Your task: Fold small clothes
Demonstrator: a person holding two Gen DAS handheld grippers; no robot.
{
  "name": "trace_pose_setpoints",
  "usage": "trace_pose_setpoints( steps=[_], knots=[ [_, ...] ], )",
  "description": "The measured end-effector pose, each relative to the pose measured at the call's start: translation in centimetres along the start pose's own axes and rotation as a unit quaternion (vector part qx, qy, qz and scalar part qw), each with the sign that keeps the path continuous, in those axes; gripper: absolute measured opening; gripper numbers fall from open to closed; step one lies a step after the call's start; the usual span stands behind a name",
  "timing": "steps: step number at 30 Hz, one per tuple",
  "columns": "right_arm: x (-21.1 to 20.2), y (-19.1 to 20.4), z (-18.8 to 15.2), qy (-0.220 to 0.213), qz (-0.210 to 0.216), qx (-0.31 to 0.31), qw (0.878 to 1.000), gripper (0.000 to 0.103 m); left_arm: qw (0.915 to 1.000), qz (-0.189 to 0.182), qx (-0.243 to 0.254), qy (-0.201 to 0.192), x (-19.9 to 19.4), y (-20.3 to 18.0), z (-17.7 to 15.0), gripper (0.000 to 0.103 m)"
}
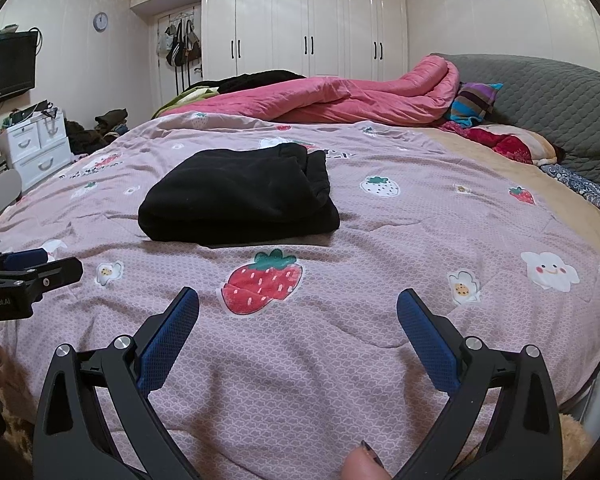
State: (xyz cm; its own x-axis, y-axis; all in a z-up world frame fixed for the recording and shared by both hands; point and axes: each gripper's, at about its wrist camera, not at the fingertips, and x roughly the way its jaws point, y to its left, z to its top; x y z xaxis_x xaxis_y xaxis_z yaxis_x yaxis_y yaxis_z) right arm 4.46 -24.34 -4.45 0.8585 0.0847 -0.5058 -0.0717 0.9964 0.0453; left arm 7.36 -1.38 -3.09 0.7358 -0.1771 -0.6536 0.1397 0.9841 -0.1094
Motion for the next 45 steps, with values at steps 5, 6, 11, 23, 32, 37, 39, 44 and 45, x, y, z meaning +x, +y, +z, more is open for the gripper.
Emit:
trace_pose_setpoints(
  steps=[5,6,11,23,32,37,39,44,45],
  knots=[
    [-0.05,-0.02,-0.02,0.0,0.0,0.0,1.0,0.099,1.0,0.001,0.0,-0.002,-0.09,0.03,-0.05,0.094],
    [-0.07,-0.05,-0.03,0.0,-0.001,-0.001,1.0,0.099,1.0,0.0,-0.001,-0.001,-0.07,0.04,-0.05,0.094],
    [-0.1,-0.12,-0.03,0.0,-0.001,0.0,1.0,0.099,1.0,0.001,0.0,-0.001,-0.07,0.03,-0.04,0.094],
    [-0.09,0.05,-0.02,0.002,-0.003,-0.005,1.0,0.099,1.0,-0.001,-0.001,-0.001,-0.2,-0.02,0.06,0.094],
    [-0.08,0.08,-0.01,0.002,-0.005,-0.004,1.0,0.099,1.0,-0.002,-0.002,0.001,-0.22,-0.06,0.06,0.094],
    [-0.09,0.11,-0.01,0.003,-0.008,-0.004,1.0,0.099,1.0,0.0,-0.002,0.0,-0.16,0.03,0.07,0.094],
    [-0.12,0.05,0.02,0.002,-0.009,-0.003,1.0,0.099,1.0,0.005,0.0,-0.001,-0.14,0.0,0.06,0.094],
    [-0.27,-0.47,0.24,0.004,-0.02,0.009,1.0,0.099,0.9999,0.012,0.0,-0.001,-0.15,0.05,0.14,0.094],
    [-0.42,-0.77,0.39,0.005,-0.024,0.015,1.0,0.099,0.9999,0.014,0.0,-0.004,-0.24,0.19,0.14,0.094]
  ],
)
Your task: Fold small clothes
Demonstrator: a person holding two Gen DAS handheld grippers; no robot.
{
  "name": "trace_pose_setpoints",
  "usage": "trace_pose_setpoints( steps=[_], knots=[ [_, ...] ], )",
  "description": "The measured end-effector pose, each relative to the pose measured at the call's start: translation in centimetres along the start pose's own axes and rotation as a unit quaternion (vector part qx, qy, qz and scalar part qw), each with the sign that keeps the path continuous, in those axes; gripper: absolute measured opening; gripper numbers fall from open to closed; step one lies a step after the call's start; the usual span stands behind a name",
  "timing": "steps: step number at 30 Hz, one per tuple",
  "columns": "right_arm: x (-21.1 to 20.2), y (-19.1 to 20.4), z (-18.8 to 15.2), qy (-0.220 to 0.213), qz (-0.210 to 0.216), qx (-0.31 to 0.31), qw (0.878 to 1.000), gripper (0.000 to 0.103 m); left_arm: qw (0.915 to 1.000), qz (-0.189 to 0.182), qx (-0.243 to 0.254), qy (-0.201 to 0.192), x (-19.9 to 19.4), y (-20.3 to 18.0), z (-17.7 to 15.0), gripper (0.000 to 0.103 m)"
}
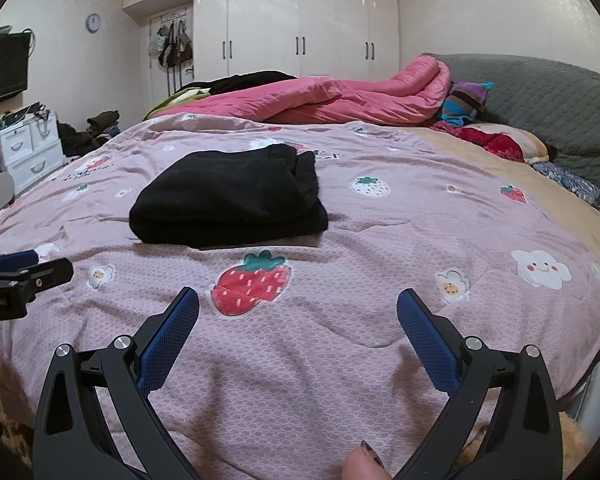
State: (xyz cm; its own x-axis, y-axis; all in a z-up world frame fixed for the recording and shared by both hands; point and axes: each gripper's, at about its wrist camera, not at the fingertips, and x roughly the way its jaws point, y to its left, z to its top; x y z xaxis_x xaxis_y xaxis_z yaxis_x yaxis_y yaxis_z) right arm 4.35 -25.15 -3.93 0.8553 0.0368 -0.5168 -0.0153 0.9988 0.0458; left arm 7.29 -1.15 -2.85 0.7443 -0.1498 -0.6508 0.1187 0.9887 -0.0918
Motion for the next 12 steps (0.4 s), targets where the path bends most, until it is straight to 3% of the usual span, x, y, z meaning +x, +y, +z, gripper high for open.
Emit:
trace_pose_setpoints(
  steps=[3,5,7,9,10,12],
  knots=[
    [-1.8,-2.7,1.2,-0.019,-0.028,0.041,0.999,0.099,0.9999,0.006,-0.012,-0.004,-0.1,1.3,0.3,0.094],
    [-3.7,-6.0,2.2,-0.037,-0.08,0.066,0.994,0.099,0.9991,0.019,-0.037,0.003,0.1,3.8,1.1,0.094],
    [-5.8,-11.8,3.0,-0.052,-0.161,0.114,0.979,0.099,0.9977,0.035,-0.056,0.015,0.3,7.0,2.2,0.094],
    [-7.3,-19.4,2.6,-0.038,-0.236,0.183,0.954,0.099,0.9951,0.071,-0.066,0.022,0.4,11.5,3.5,0.094],
    [-7.6,-22.7,2.0,-0.02,-0.284,0.203,0.937,0.099,0.9913,0.108,-0.071,0.023,0.3,14.8,4.4,0.094],
    [-7.8,-30.5,-0.5,0.037,-0.386,0.242,0.89,0.099,0.9813,0.169,-0.087,0.029,0.2,20.6,5.6,0.094]
  ],
)
